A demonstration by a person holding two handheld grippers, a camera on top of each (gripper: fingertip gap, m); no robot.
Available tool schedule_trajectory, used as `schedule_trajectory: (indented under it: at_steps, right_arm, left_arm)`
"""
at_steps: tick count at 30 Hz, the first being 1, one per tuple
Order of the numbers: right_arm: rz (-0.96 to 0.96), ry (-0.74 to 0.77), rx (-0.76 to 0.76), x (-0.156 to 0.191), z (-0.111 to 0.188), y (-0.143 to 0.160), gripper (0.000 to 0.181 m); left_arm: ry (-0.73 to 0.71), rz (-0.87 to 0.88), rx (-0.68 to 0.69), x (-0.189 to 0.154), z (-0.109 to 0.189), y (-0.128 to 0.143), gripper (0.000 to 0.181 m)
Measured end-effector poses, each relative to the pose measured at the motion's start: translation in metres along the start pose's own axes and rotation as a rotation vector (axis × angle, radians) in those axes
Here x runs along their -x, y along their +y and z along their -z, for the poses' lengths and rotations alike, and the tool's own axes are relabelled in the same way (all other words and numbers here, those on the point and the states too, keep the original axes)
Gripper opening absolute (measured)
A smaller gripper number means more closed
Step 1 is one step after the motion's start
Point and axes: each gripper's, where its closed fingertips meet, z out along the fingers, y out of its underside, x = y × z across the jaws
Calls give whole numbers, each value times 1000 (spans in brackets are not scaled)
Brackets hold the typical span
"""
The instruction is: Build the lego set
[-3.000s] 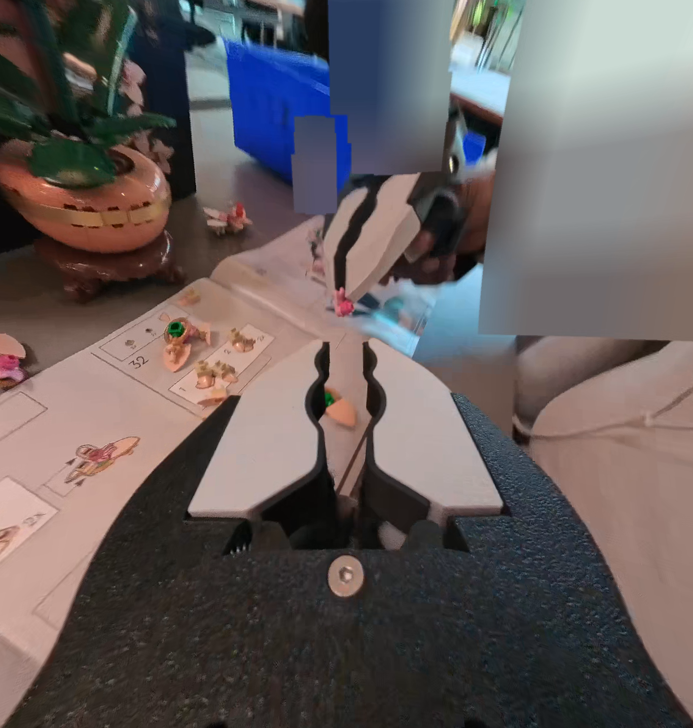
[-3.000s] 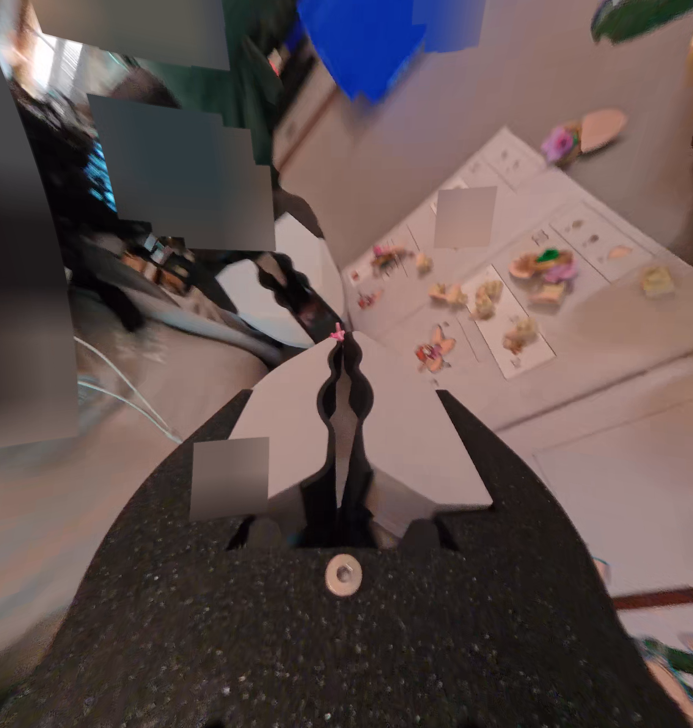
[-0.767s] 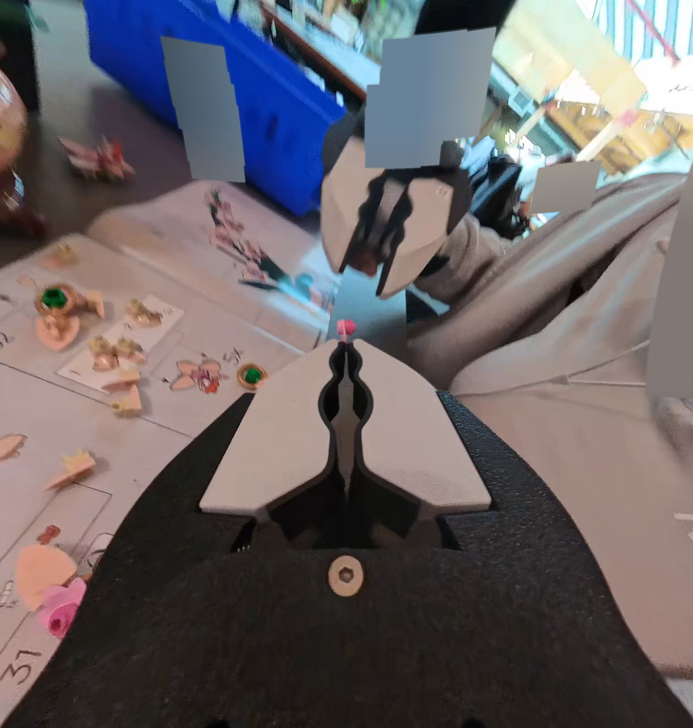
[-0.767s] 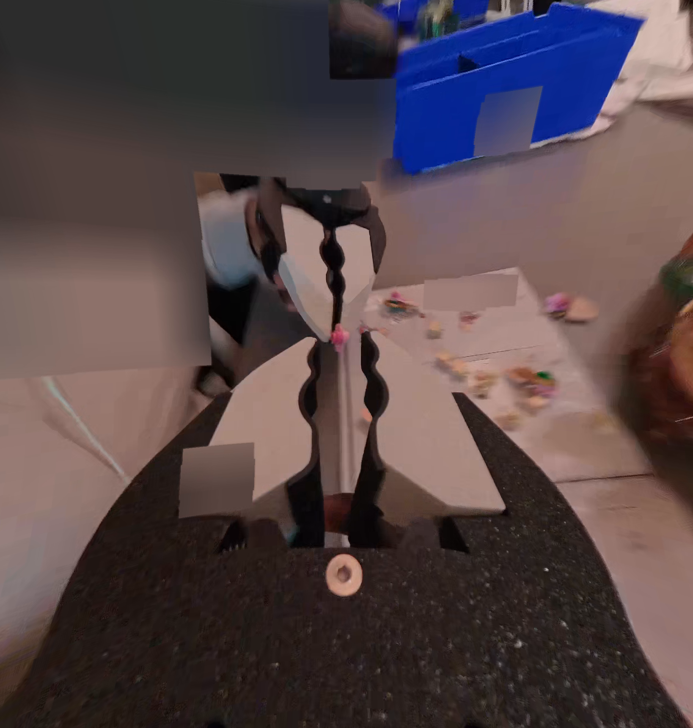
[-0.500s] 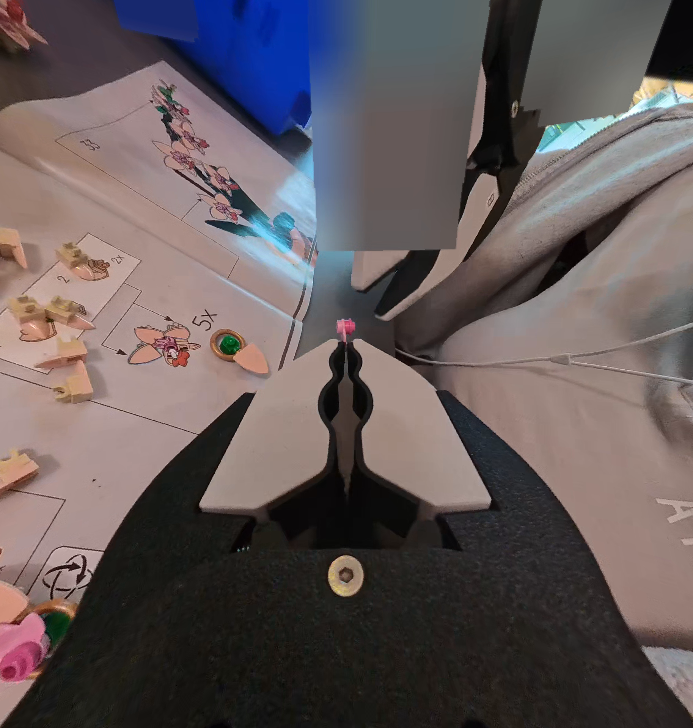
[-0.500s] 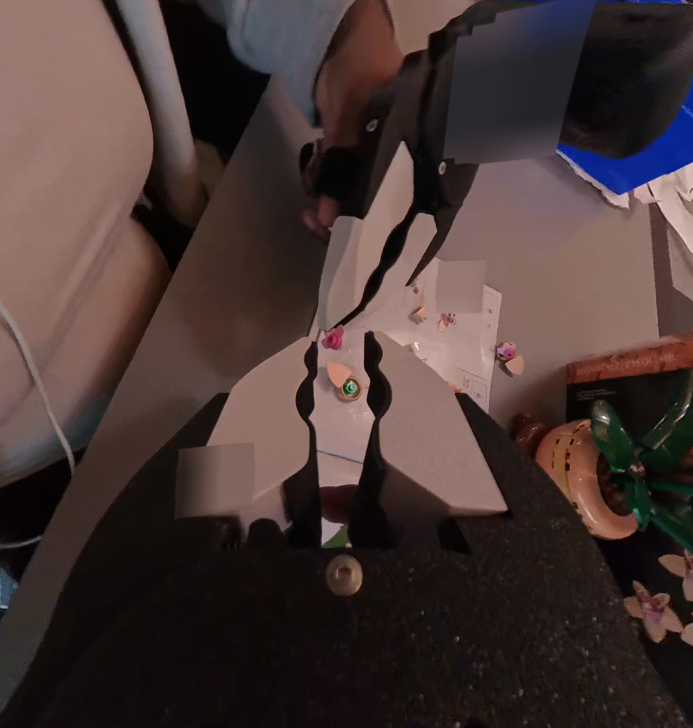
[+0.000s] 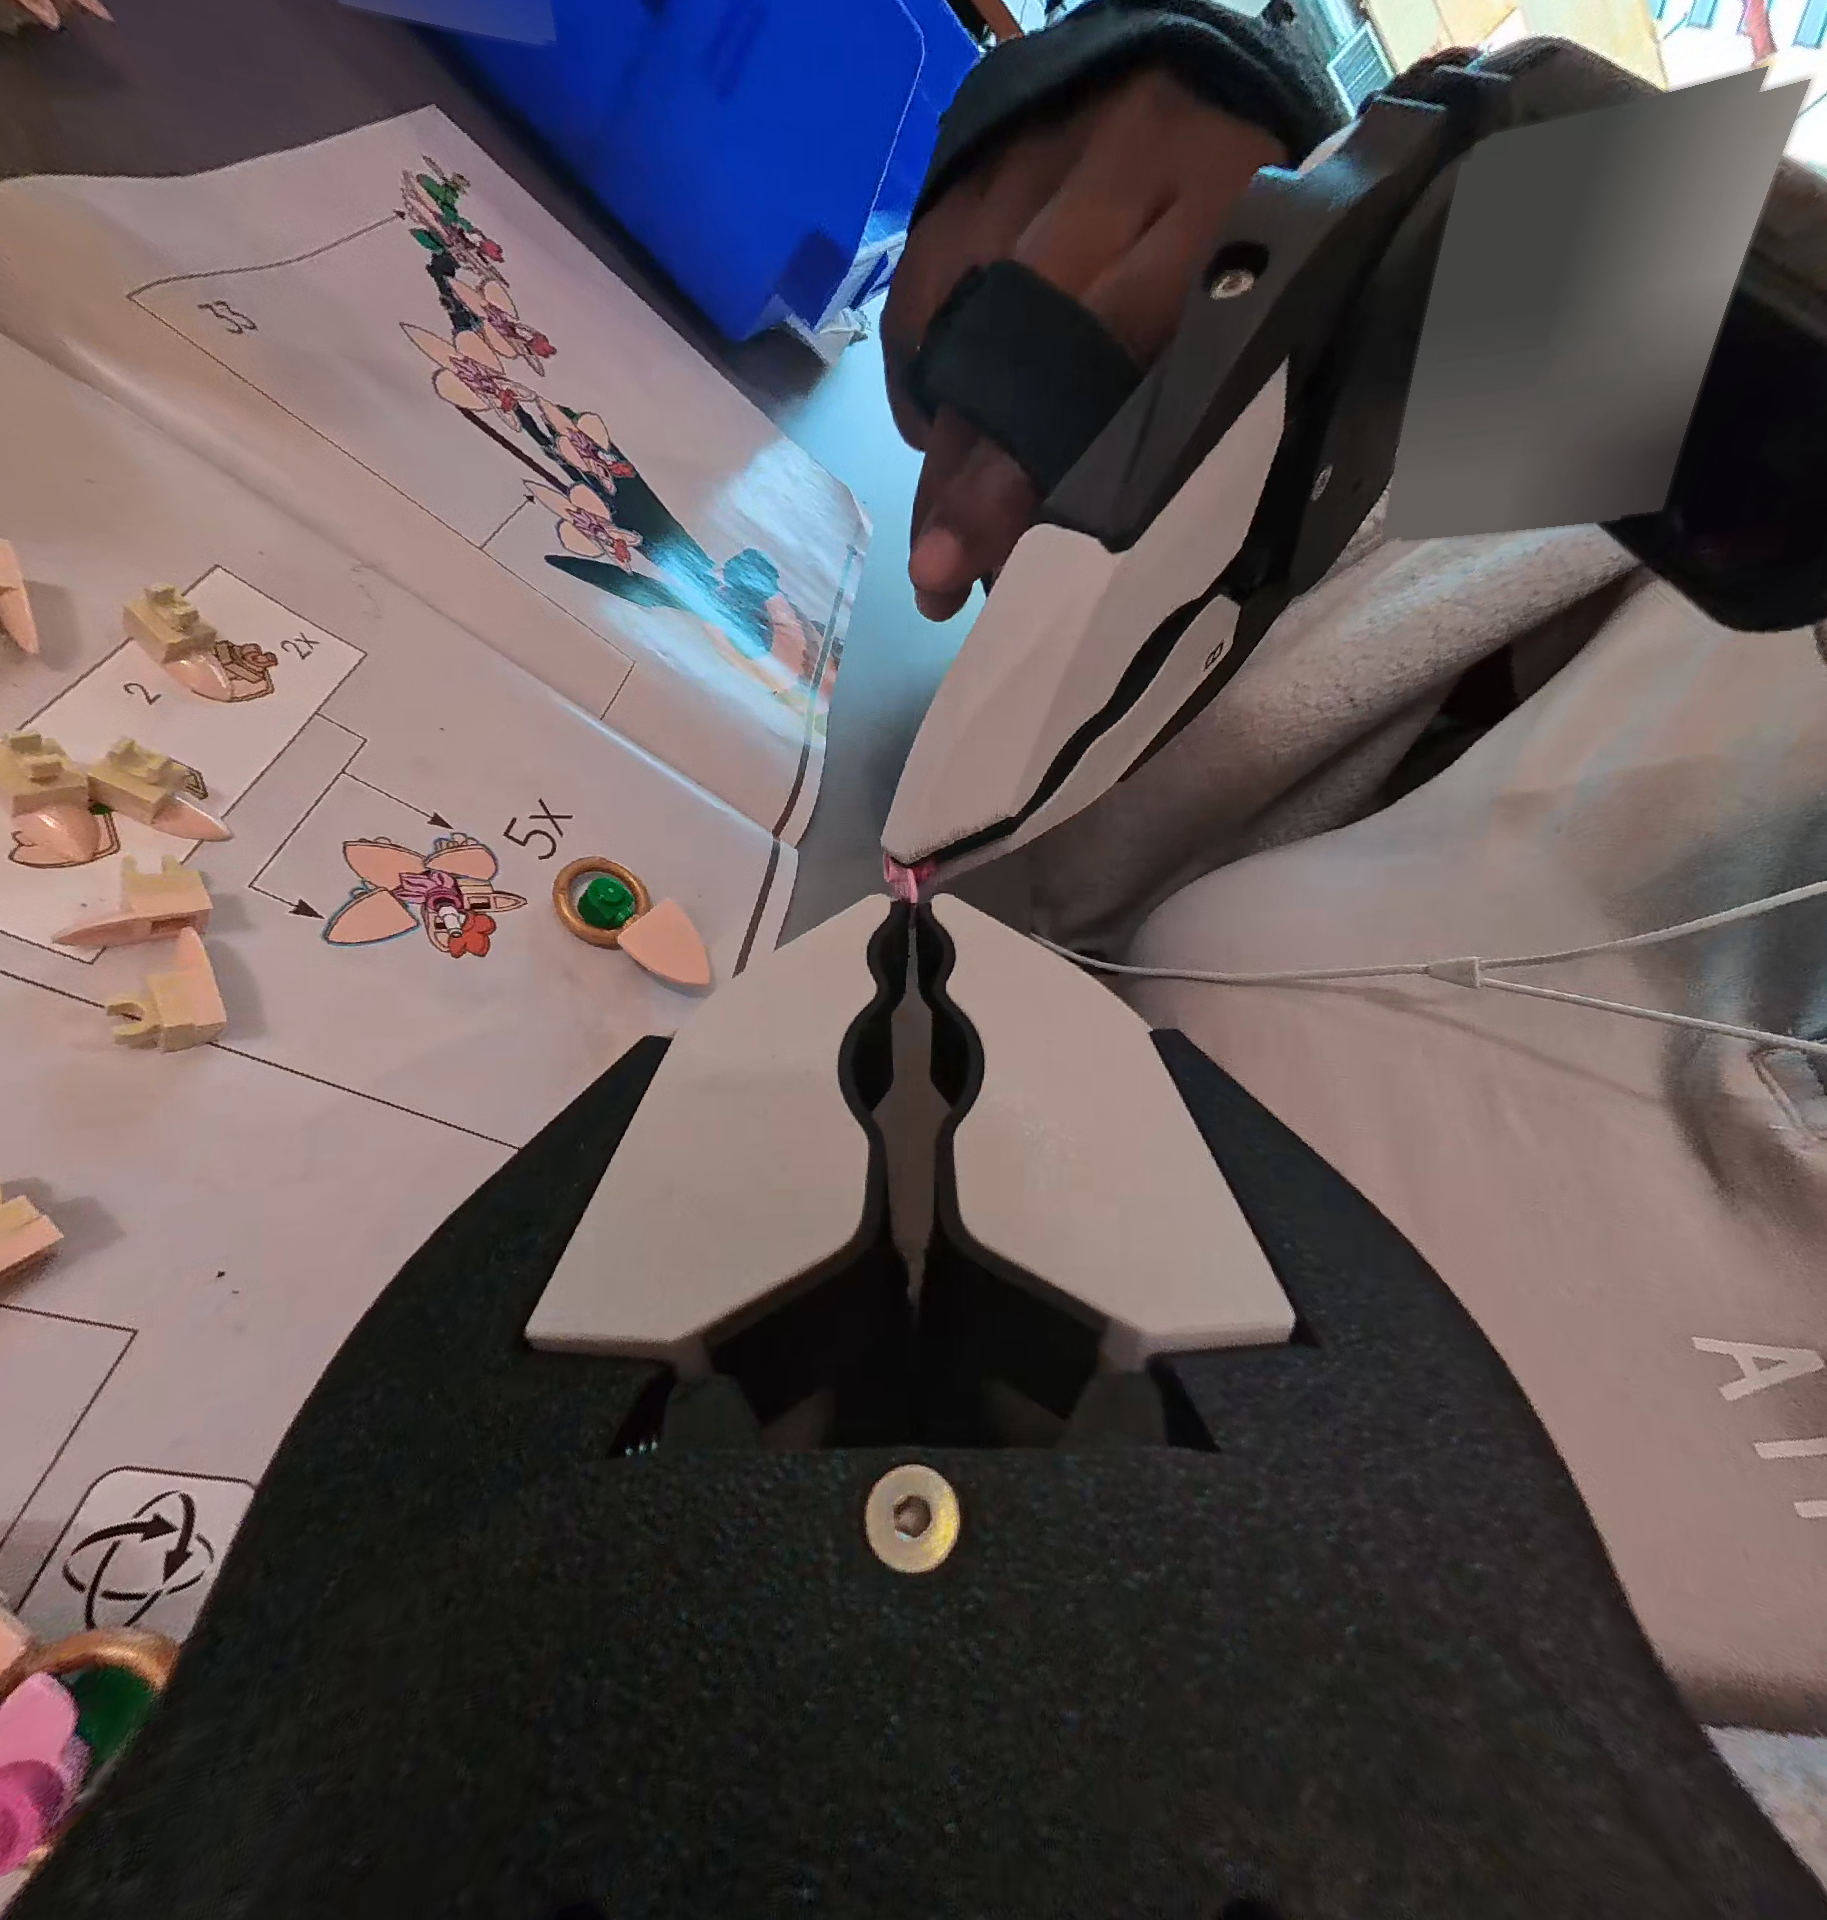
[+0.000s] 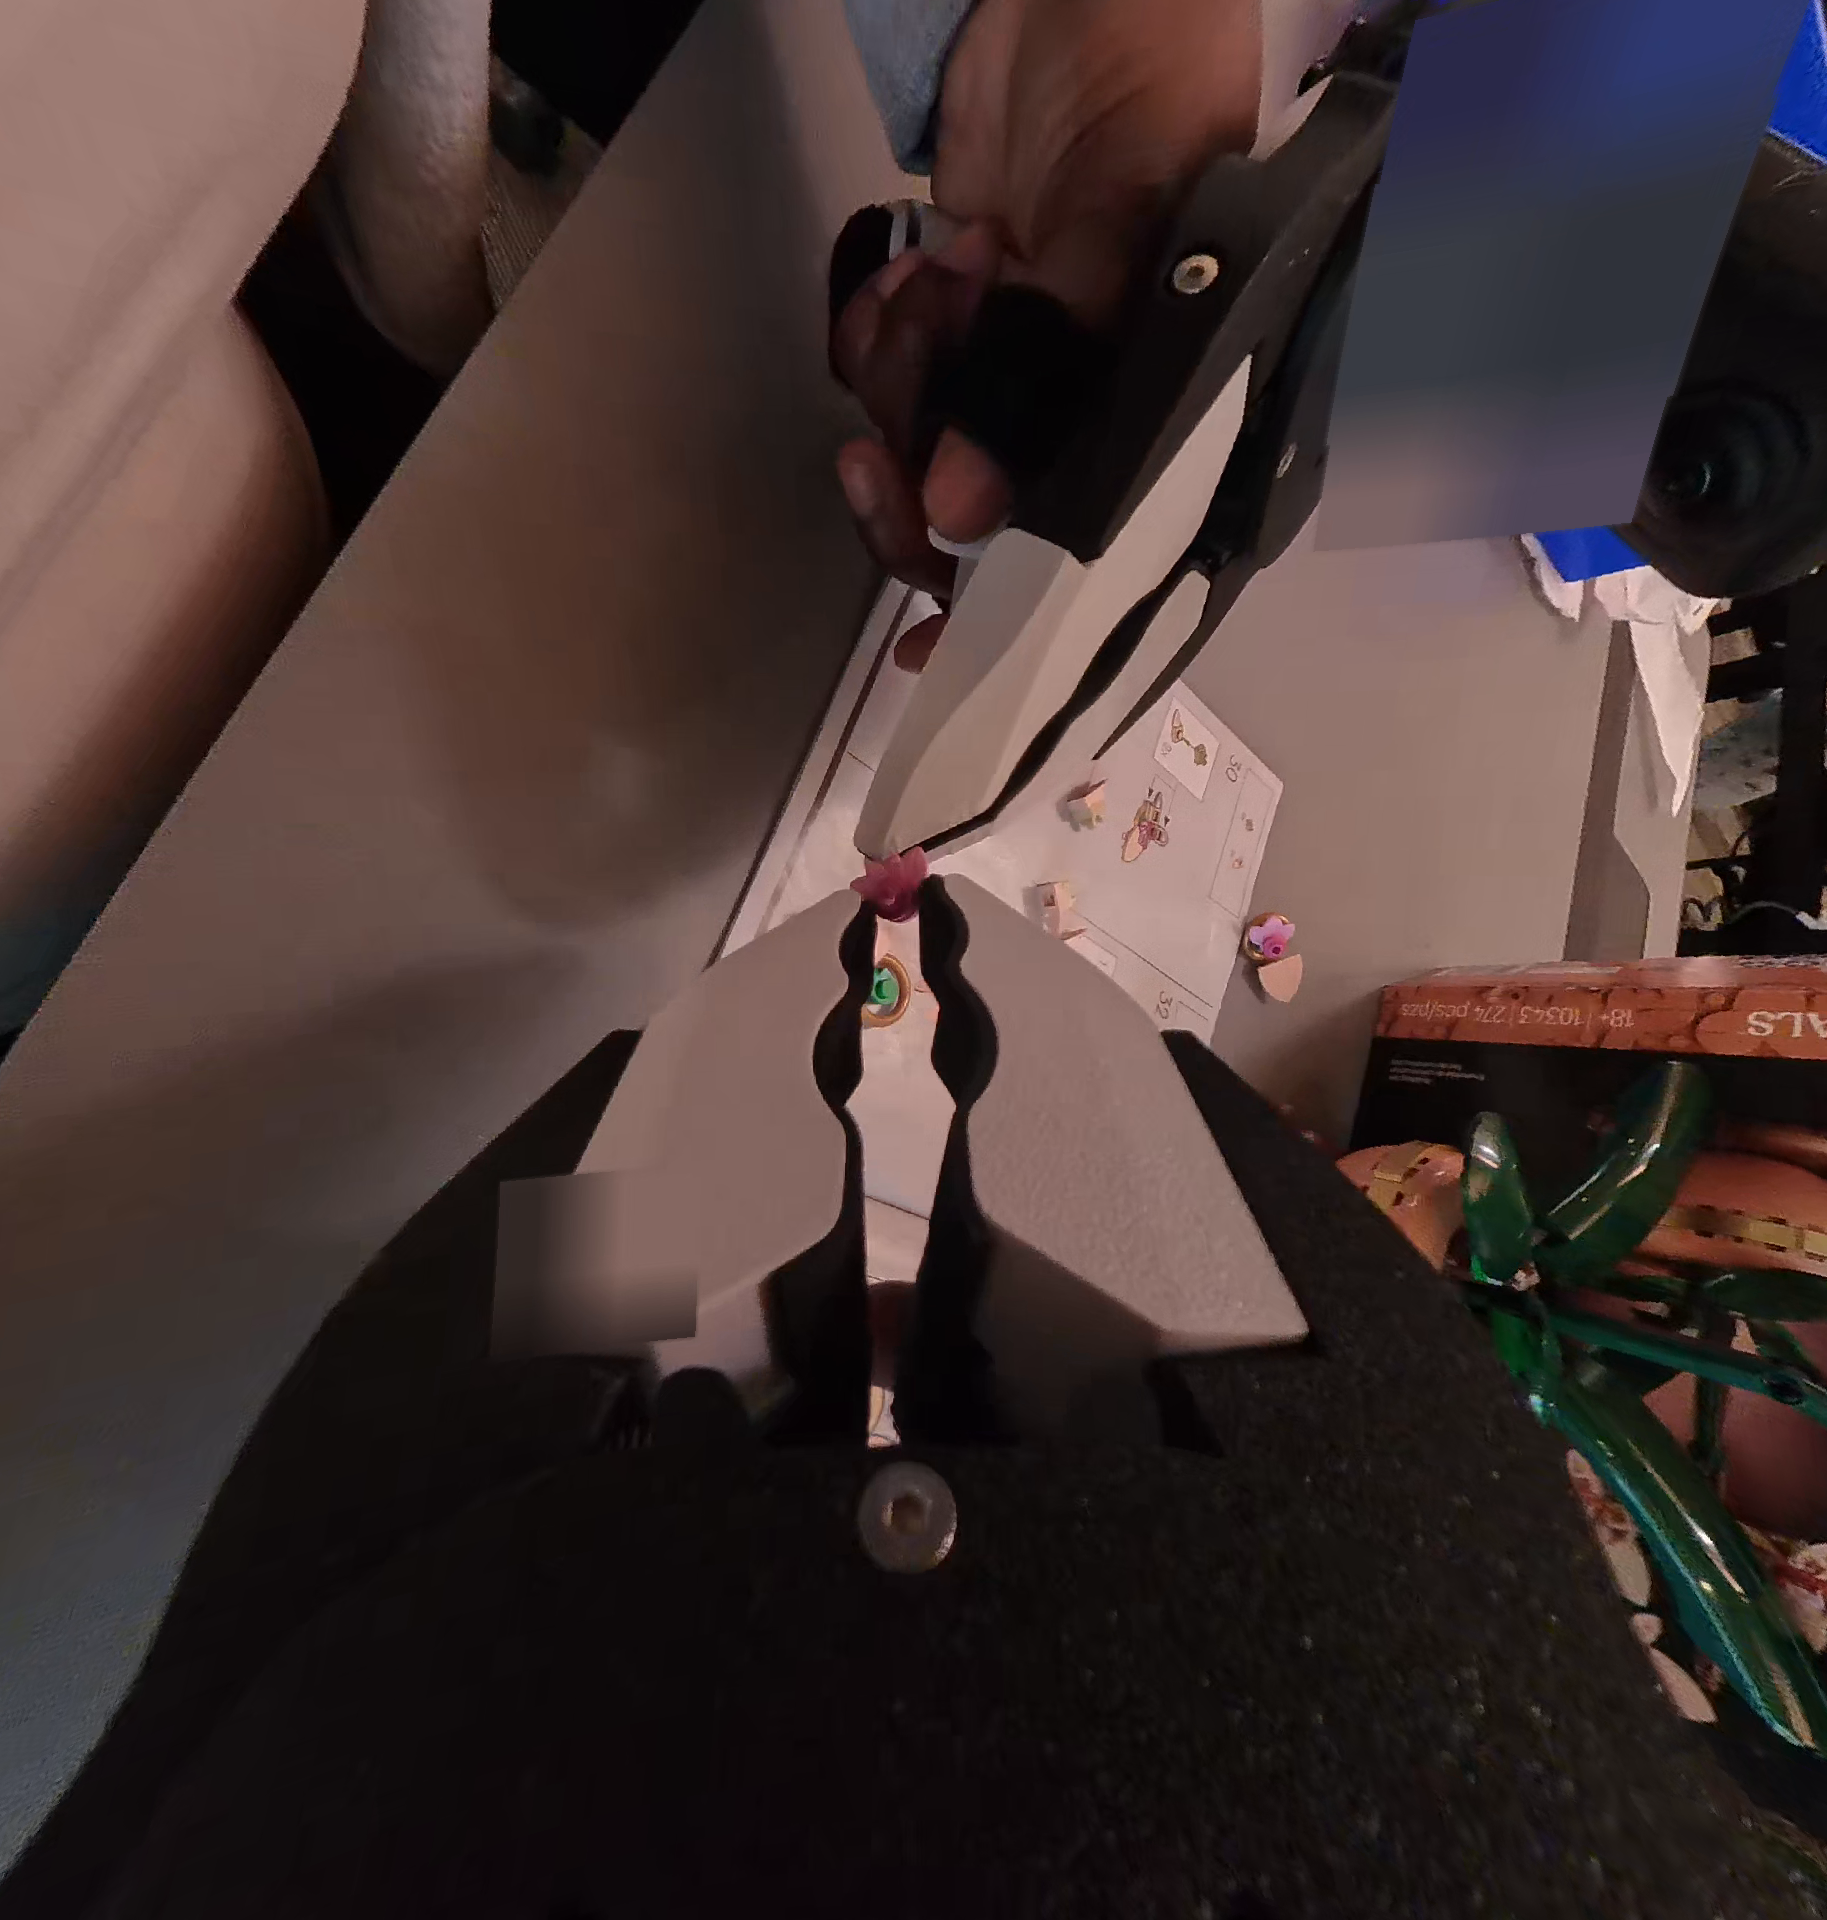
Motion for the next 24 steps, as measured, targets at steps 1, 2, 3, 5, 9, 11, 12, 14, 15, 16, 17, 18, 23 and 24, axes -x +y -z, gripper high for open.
schedule_trajectory:
  at_steps: [1, 2, 3, 5, 9, 11, 12, 14, 15, 16, 17, 18, 23, 24]
  right_arm:
    - [-15, -5, -7, 1, 0, 0, 8]
    - [-34, -13, -14, 1, 0, 1, 8]
    - [-61, -27, -23, 2, 0, 2, 8]
    - [-151, -81, -41, 3, -1, 5, 7]
    - [-361, -287, -58, 4, -4, 23, 7]
    - [-418, -394, -77, 2, -8, 27, 7]
    - [-421, -453, -70, 2, -10, 29, 7]
    - [-418, -541, -20, 1, -16, 38, 7]
    - [-412, -585, 9, 2, -18, 42, 7]
    - [-406, -623, 26, 2, -19, 45, 7]
    - [-403, -658, 33, 3, -20, 46, 7]
    - [-407, -673, 39, 2, -22, 47, 7]
    - [-449, -667, 70, 1, -27, 59, 7]
    - [-462, -650, 75, 1, -29, 62, 7]
  left_arm:
    - [5, 6, -2, 0, 0, 0, 1]
    - [9, 9, -5, 0, -1, 1, 1]
    - [13, 14, -9, 0, -1, 1, 1]
    - [8, 25, -29, 2, -1, 0, 8]
    - [-184, -95, -57, 20, 9, 5, 15]
    - [-333, -211, -71, 28, 15, 6, 15]
    - [-390, -265, -76, 28, 17, 6, 15]
    - [-526, -347, -65, 32, 20, 6, 16]
    - [-599, -372, -45, 35, 21, 7, 18]
    - [-658, -396, -13, 37, 21, 9, 20]
    - [-698, -414, 17, 39, 18, 11, 22]
    - [-718, -418, 36, 39, 14, 11, 23]
    - [-739, -367, 108, 44, -1, 15, 26]
    - [-758, -365, 127, 47, 0, 16, 28]
